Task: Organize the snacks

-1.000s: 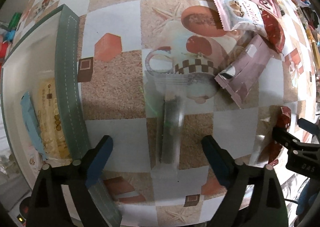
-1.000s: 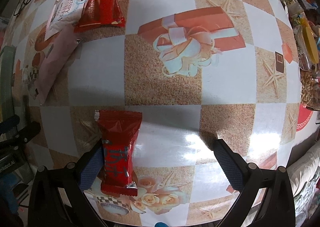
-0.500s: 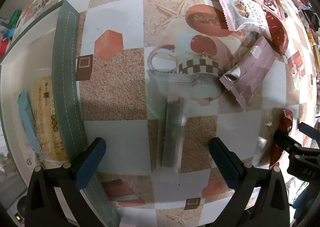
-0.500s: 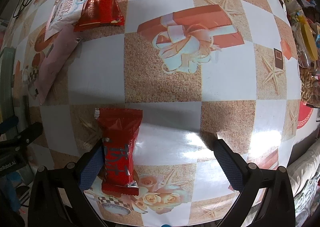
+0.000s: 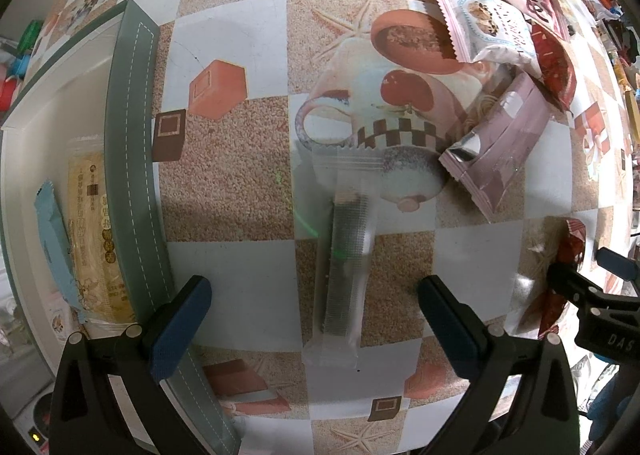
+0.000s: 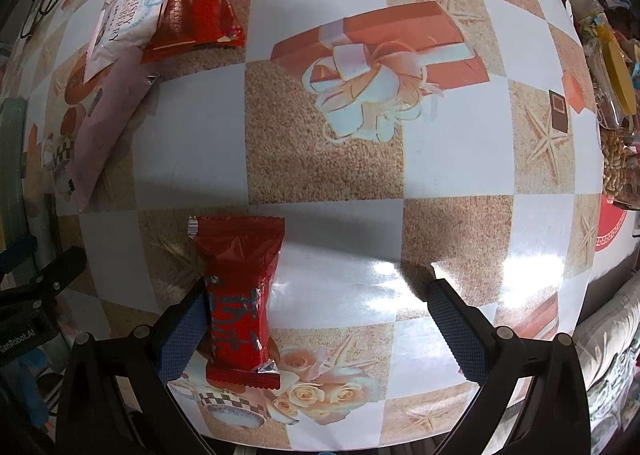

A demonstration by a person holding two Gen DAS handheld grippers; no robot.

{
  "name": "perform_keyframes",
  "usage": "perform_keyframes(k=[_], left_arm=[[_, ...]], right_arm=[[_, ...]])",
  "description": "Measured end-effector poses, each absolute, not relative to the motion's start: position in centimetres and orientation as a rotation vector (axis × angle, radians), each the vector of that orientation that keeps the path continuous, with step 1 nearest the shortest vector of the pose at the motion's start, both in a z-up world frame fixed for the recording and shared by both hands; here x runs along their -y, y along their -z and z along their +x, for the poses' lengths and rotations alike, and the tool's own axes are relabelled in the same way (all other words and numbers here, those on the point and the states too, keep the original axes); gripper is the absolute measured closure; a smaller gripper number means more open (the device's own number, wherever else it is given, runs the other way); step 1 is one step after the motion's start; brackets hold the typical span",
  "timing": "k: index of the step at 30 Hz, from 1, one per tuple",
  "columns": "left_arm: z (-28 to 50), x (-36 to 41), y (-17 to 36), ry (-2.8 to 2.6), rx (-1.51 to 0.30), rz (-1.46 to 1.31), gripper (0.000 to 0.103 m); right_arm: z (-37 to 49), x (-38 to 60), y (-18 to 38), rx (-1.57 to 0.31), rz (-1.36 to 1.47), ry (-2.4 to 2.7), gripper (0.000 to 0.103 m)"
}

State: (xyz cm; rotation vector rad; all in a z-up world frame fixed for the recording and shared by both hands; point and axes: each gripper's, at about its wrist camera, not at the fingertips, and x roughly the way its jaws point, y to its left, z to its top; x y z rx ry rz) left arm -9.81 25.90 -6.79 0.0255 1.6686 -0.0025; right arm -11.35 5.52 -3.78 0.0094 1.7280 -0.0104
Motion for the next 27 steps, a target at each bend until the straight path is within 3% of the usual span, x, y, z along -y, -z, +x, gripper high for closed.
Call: perform_keyframes(k=[16, 20, 23, 26, 27], left_arm=[[-10.6, -26.1, 3.6, -0.005, -1.684, 0.029, 0.0], [-10.6, -25.2, 3.0, 0.021, -1.683, 0.054, 0.013], [-10.8, -23.9, 2.1, 0.067, -1.666, 0.096, 0.037], [-10.9, -23.1, 1.6, 0.099, -1.656, 0.117, 0.069], [-10.9, -23.0, 1.5, 0.112, -1.654, 0.114, 0.084]], right_arm=[[-12.0, -6.2, 3.9, -1.789, -0.004, -0.001, 0.0], [-12.3, -7.0, 3.9, -1.807, -0.016, -0.007, 0.003], [-12.8, -7.8, 3.0, -1.776, -0.04, -0.03, 0.021], [-12.9, -8.4, 1.9, -1.74, -0.063, -0.049, 0.058], [-12.9, -8.4, 1.6, -1.734, -0.062, -0.052, 0.079]])
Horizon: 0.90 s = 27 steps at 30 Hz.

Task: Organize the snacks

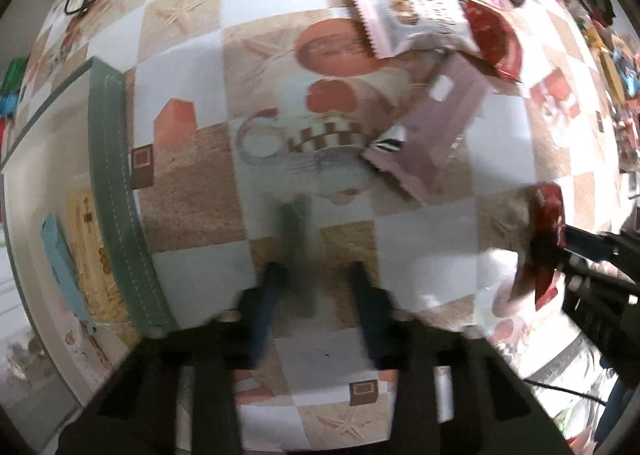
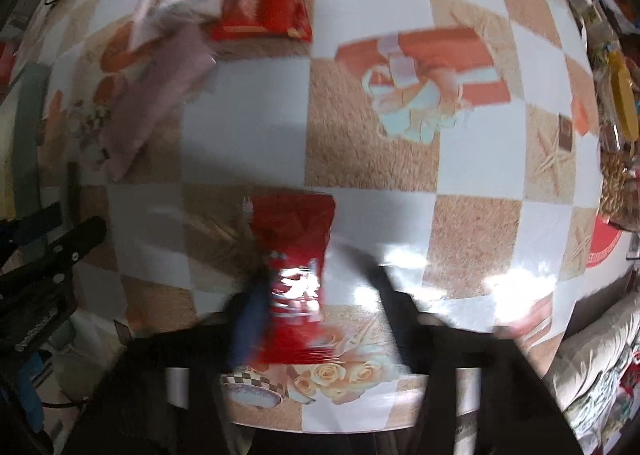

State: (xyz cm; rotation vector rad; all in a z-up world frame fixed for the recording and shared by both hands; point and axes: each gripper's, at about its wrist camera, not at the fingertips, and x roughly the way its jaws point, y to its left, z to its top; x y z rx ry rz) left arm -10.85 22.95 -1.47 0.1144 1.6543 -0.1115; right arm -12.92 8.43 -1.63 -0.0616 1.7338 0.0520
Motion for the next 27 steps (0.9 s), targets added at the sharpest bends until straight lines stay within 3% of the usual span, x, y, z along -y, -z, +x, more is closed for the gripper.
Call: perform_keyframes(k=[8, 20, 24, 26, 27], left_arm=[[-11.0, -24.1, -0.9, 0.152, -1.633, 0.009, 0.086], [-11.6, -27.0, -6.5, 0.162, -1.541, -0.084, 0.086], [-11.9, -27.3, -6.2, 0.15, -1.553, -0.086, 0.086], [-12.2, -27.0, -5.3, 0.158, -1.56, -0.063, 0.085], [-12.5, -27.1, -4.7, 0.169, -1.565, -0.053, 0.078]], right_arm=[[-12.8, -7.1, 0.0, -1.722, 0.075, -0.1, 0.081], [-12.1, -9.5, -4.2, -1.677, 0.068, -0.204, 0.082], [-11.8, -11.1, -5.6, -1.66, 0.044, -0.245, 0.082], [-11.7, -11.0, -5.6, -1.659, 0.034, -0.249, 0.081], [-11.9, -11.0, -5.6, -1.659, 0.034, -0.248, 0.082]])
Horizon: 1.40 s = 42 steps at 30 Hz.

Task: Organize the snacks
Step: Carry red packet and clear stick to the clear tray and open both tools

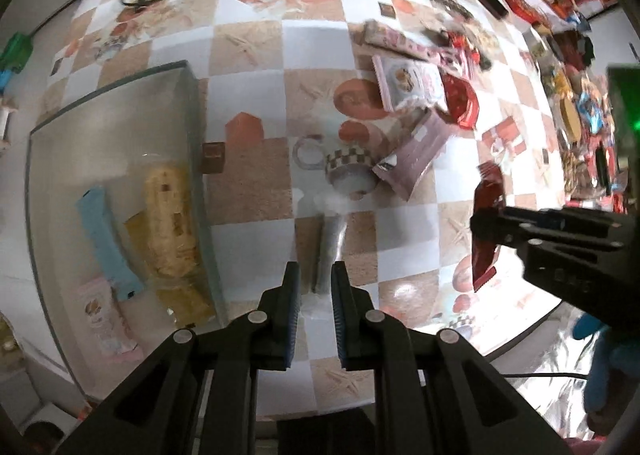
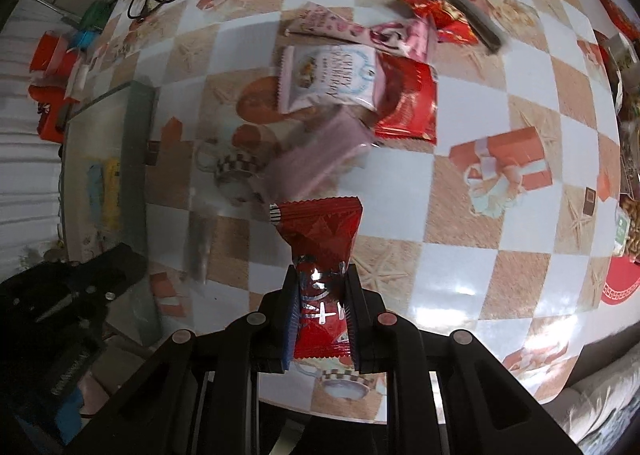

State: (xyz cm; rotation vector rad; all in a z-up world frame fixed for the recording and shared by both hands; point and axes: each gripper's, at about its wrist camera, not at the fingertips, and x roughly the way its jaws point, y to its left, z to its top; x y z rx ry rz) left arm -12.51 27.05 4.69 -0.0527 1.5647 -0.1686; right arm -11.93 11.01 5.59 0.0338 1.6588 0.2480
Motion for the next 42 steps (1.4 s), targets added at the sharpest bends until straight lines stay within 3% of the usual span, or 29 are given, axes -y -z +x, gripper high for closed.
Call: perform_keyframes(k=[1, 2, 7, 9, 10, 12, 27, 33, 42], left_arm=[[-12.4, -26.7, -3.9, 0.171, -1.576, -0.036, 0.067], [-12.4, -26.5, -3.2, 0.164, -1.585, -0.02, 0.061], [-12.0, -25.6, 1.3, 0.118, -1.685, -0.002, 0.059], [-12.0, -25.0, 1.5, 0.129, -1.674, 0.022, 0.064], [-12.0, -24.5, 1.6, 0.152, -1.679, 0.051, 0.083], [-12.0, -24.1, 1.6, 0.163, -1.674, 0.092, 0.087], [-12.7, -31.5, -8.9, 0.086, -1.436, -0.172, 0.087], [-13.4, -37.8, -10.1, -0.033, -1.397, -0.228, 0.087], [-14.9, -44.3, -7.5, -0.169, -1.434, -0.274, 0.087]], right_arm=[[-12.3, -10.8, -5.6, -1.659, 0.035, -0.248, 0.082], [-12.4, -10.6, -5.8, -1.659, 0.035, -0.249, 0.082], [-12.8, -9.3, -6.5, -1.667, 0.031, -0.223, 0.081], [-13.0, -8.8, -6.7, -1.669, 0.04, -0.21, 0.081], [-13.2, -8.3, -6.8, -1.67, 0.044, -0.202, 0.081], [-13.3, -7.9, -6.7, -1.672, 0.05, -0.191, 0.081], [-11.4, -13.2, -8.0, -1.64, 0.004, -0.301, 0.082], [-10.2, -19.1, -8.9, -1.62, -0.042, -0.403, 0.081], [-9.7, -28.6, -8.6, -1.627, -0.095, -0.543, 0.081]])
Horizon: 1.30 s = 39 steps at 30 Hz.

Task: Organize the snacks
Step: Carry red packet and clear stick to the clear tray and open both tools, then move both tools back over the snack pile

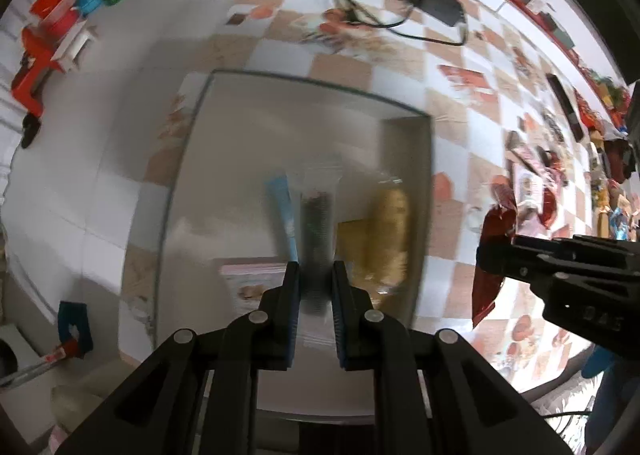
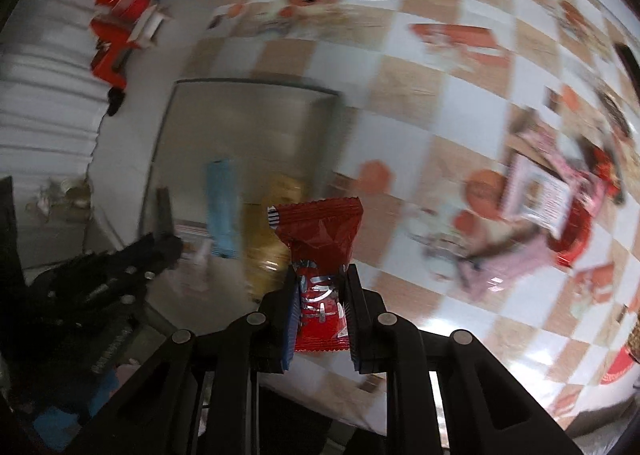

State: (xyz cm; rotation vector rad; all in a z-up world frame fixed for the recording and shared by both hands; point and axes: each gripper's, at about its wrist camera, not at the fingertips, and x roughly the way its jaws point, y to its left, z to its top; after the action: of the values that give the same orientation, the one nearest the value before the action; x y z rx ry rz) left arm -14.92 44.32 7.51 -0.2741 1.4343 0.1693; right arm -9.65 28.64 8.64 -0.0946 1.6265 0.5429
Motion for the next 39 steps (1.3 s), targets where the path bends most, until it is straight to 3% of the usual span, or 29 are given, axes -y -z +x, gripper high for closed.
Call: perform_keyframes(k=[13, 17, 19, 22, 23, 24, 25, 26, 39], left_arm=[[-17.0, -45.5, -5.6, -0.18, -1.497, -0.26, 0.083], [-17.2, -45.3, -5.6, -0.176, -1.501, -0.251, 0.06], [-17.2, -45.1, -5.8, -0.184, -1.493, -0.235, 0.04], [-17.1, -44.8, -6.0, -0.186, -1.488, -0.22, 0.03], [-17.0, -44.6, -6.1, -0.187, -1.489, -0.22, 0.028], [-16.9, -44.6, -6.1, -0.188, -1.488, -0.221, 0.026], [-16.8, -44.5, -6.1, -0.191, -1.488, -0.22, 0.025], [-16.7, -44.4, -6.1, -0.192, -1.489, -0.22, 0.025], [-14.8, -40.8, -6.9, -0.134, -1.491, -0.157, 0.024]], right_arm=[[-10.4, -36.3, -6.1, -1.689, -0.127, -0.616, 0.081], [-10.5, -36.9, -5.8, -1.693, -0.132, -0.613, 0.081], [-10.5, -36.9, -5.7, -1.697, -0.13, -0.609, 0.081], [-10.3, -36.6, -5.6, -1.695, -0.132, -0.6, 0.081], [-10.3, -36.2, -5.7, -1.696, -0.131, -0.598, 0.078], [-10.4, -36.1, -5.7, -1.697, -0.128, -0.596, 0.056], [-10.4, -35.8, -5.9, -1.695, -0.126, -0.594, 0.026], [-10.3, -35.5, -6.1, -1.676, -0.12, -0.588, 0.019], [-9.0, -27.3, -4.7, -1.718, -0.069, -0.382, 0.018]])
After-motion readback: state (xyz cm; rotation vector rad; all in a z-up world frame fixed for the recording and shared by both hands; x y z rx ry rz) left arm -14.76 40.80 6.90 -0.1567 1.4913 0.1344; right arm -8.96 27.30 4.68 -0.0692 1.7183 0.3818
